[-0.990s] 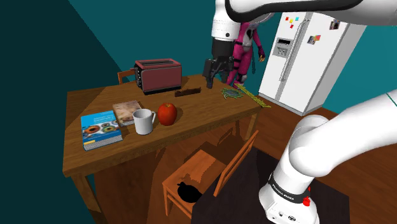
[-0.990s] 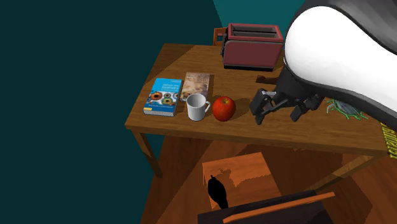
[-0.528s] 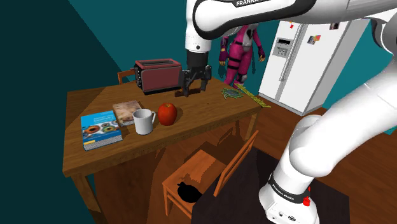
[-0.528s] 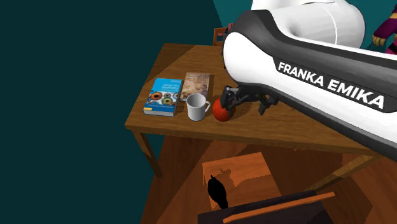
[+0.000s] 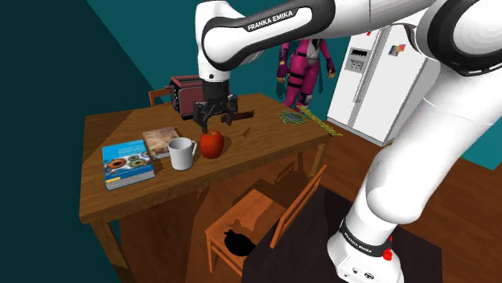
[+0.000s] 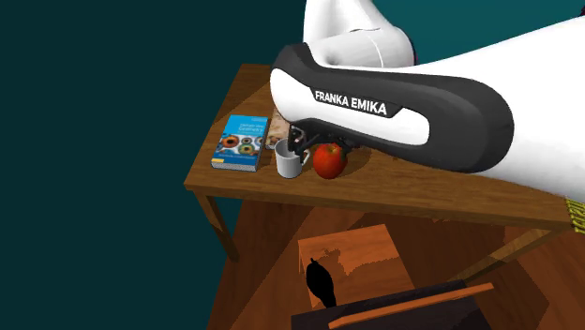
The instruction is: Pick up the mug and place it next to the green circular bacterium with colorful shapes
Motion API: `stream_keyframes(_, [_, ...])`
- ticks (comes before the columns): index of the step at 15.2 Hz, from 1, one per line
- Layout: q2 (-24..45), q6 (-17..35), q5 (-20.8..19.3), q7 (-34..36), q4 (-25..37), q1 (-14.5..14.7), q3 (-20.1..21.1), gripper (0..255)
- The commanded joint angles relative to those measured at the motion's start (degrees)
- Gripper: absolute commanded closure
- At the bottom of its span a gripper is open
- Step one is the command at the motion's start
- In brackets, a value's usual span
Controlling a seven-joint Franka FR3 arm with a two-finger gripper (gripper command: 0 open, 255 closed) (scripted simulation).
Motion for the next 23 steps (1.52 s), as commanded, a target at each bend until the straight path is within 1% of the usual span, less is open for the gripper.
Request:
stream_keyframes(1, [4.6,0.7,-1.1,2.2,3.6,0.2,0.8,0])
stream_keyframes(8, [20.9,1.4,-5.8,9.4,17.9,2.6,2.1,0])
stream_keyframes(11, [28.3,0.4,-7.8,12.0,25.6,4.2,1.9,0])
stream_keyframes(14, [36.1,-1.4,-9.4,14.0,34.6,6.0,1.4,0])
stream_keyframes(15, [37.3,-1.8,-9.6,14.2,36.2,6.4,1.3,0])
stream_keyframes(23, [38.7,3.3,-10.1,14.6,32.5,6.2,0.9,0])
